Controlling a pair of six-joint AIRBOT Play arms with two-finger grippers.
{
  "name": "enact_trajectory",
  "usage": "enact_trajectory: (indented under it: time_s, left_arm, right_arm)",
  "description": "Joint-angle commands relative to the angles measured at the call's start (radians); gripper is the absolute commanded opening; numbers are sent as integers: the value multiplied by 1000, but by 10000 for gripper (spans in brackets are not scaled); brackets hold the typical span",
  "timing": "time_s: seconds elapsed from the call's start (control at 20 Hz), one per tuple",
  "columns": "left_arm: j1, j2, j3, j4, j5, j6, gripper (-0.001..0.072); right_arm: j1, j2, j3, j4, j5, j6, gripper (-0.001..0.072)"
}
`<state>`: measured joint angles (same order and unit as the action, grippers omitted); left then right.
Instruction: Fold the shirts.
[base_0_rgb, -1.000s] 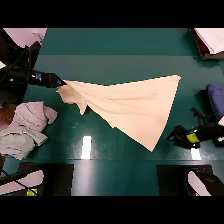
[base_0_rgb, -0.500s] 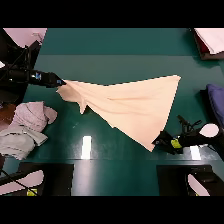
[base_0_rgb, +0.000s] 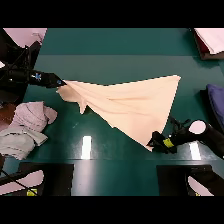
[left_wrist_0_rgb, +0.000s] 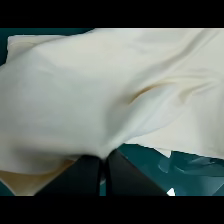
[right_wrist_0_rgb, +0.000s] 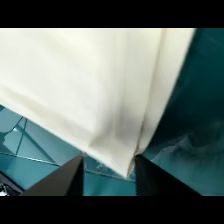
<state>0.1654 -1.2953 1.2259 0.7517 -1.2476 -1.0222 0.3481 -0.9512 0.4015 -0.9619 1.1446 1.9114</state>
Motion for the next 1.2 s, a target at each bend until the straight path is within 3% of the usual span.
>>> enact_trajectory:
  time_s: [0.0,0.05,0.15,0.2,0.5,0.65,0.9,1.15]
  left_arm:
    - [1,1,1,1,-2,1,30]
    - [1,1,1,1,-2,1,30]
    - [1,1,1,2,-2,0,30]
    - [1,1,1,0,-2,0,30]
    - [4,50,212,-14,8,-144,29]
    - [4,113,459,-31,27,-158,29]
    - [4,204,879,-35,62,-187,29]
    - [4,385,907,-58,195,-186,29]
  right_arm:
    - [28,-45,48,-64,-32,-1,296]
    - [28,-44,57,-84,-22,0,266]
    - [28,-42,78,-108,-6,-1,54]
    - [29,-33,91,-117,-6,-10,15]
    - [-138,162,436,-227,-91,-22,14]
    - [-322,231,718,-238,-159,-118,13]
    - [-536,206,1196,-235,-114,-264,13]
    - [-574,140,1509,-237,-23,-318,13]
